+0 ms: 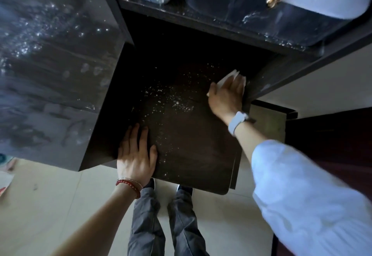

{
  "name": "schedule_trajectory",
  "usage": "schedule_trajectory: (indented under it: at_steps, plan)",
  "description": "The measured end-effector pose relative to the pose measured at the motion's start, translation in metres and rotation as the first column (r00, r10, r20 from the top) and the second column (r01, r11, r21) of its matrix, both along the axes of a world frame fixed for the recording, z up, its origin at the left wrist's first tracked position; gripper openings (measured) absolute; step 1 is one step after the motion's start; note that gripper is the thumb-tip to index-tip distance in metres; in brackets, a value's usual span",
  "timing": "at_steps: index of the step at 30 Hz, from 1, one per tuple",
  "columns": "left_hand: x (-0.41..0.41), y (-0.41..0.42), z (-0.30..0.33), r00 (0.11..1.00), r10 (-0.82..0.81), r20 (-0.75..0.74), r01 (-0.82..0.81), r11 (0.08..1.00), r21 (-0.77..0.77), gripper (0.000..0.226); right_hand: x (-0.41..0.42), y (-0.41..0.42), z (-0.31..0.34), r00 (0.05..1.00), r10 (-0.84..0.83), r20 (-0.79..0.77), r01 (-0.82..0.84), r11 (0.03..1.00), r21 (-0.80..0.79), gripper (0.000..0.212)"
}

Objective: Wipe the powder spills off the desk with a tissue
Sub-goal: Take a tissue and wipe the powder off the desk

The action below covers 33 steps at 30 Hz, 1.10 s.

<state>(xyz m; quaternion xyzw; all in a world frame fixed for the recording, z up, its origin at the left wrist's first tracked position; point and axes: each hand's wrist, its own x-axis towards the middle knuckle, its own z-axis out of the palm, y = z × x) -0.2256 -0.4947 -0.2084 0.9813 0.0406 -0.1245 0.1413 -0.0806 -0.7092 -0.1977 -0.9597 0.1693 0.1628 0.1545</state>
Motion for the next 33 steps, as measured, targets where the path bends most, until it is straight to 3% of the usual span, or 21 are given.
schedule_trajectory:
  at_steps: [3,7,12,21,23,25,27,29,30,31,33]
  plan:
    - [-0.002,0.001,-0.003,1.0,-0.005,0.02,0.005,1.0,0.004,0.056,0.036,-0.01,0.007,0.993,-0.092,-0.068,0.1,0.988,0.114,0.068]
    - [-0.001,0.001,-0.002,1.0,-0.005,0.016,0.005,1.0,0.007,0.056,0.017,0.005,0.007,0.989,-0.144,-0.03,0.146,0.987,0.065,0.07]
    - [-0.002,0.0,-0.001,1.0,0.011,-0.006,-0.011,1.0,-0.014,0.058,-0.032,0.015,0.004,0.994,-0.107,-0.018,0.108,0.992,0.064,0.071]
    - [-0.004,0.003,-0.012,0.995,0.007,0.095,-0.008,1.0,0.011,0.055,0.033,-0.009,-0.008,0.999,-0.033,0.009,0.032,0.998,0.054,0.058]
    - [-0.004,0.003,-0.014,0.995,0.01,0.098,-0.012,1.0,0.018,0.055,0.001,0.006,-0.018,0.983,0.139,0.118,-0.134,0.99,-0.05,0.058]
    - [-0.004,0.003,-0.015,0.995,0.011,0.098,-0.014,1.0,0.023,0.055,-0.046,0.029,-0.024,0.872,0.45,0.193,-0.441,0.893,-0.089,0.057]
    - [-0.004,0.003,-0.017,0.995,0.005,0.102,-0.008,0.999,0.031,0.055,-0.093,0.043,-0.026,0.68,0.71,0.181,-0.71,0.7,-0.076,0.057]
    - [-0.005,0.004,-0.017,0.994,0.002,0.106,-0.006,0.999,0.039,0.055,-0.096,0.033,-0.024,0.519,0.843,0.141,-0.842,0.532,-0.085,0.056]
    - [-0.004,0.004,-0.018,0.994,0.002,0.107,-0.007,0.999,0.04,0.055,-0.081,0.023,-0.024,0.502,0.851,0.152,-0.846,0.52,-0.12,0.053]
    - [-0.004,0.004,-0.018,0.994,0.005,0.111,-0.01,0.999,0.04,0.055,-0.063,0.014,-0.025,0.548,0.822,0.155,-0.806,0.569,-0.163,0.052]
    - [-0.004,0.004,-0.019,0.993,0.01,0.117,-0.014,0.999,0.04,0.054,-0.018,-0.005,-0.026,0.795,0.584,0.166,-0.558,0.81,-0.181,0.054]
